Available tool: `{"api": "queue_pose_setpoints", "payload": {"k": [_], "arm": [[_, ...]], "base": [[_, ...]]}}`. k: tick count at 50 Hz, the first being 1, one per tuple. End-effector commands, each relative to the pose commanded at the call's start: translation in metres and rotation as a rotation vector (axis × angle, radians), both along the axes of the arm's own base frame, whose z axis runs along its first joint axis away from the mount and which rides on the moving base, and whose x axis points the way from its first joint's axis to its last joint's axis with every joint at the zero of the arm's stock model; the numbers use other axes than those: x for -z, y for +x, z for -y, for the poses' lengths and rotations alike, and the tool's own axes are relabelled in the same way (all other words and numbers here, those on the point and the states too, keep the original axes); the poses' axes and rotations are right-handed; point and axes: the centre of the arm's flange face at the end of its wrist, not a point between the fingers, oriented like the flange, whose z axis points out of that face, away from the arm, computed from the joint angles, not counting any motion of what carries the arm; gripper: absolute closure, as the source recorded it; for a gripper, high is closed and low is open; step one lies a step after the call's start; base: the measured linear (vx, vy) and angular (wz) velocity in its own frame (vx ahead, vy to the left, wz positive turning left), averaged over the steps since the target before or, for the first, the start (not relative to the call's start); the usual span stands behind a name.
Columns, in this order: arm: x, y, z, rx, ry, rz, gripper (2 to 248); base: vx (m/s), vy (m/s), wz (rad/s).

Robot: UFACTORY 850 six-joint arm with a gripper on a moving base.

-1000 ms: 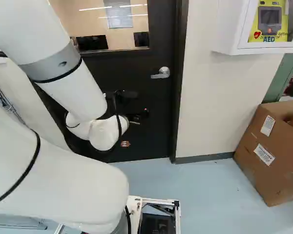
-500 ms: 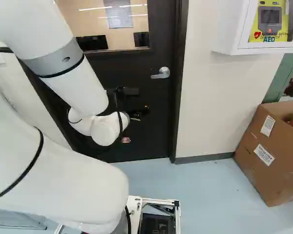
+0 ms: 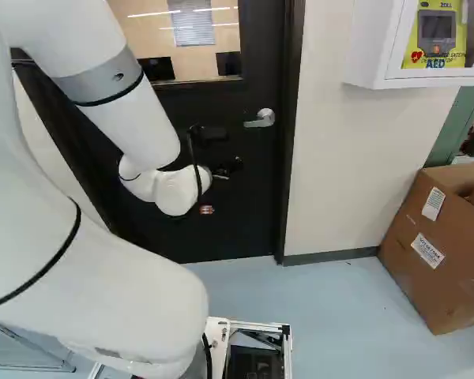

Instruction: Open the door and move inside

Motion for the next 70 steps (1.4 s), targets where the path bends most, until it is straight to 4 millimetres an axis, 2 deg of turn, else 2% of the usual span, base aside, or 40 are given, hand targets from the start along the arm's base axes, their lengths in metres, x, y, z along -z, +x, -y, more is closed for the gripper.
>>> {"api": "queue_pose_setpoints", "payload": {"k": [16,70], "arm": [[-0.017,0.023,0.000,0.000,0.000,0.037,3],[-0.074,0.076,0.002,0.005,0.000,0.162,3]], "base": [[0.000,0.000,0.000],[0.000,0.000,0.000]]}}
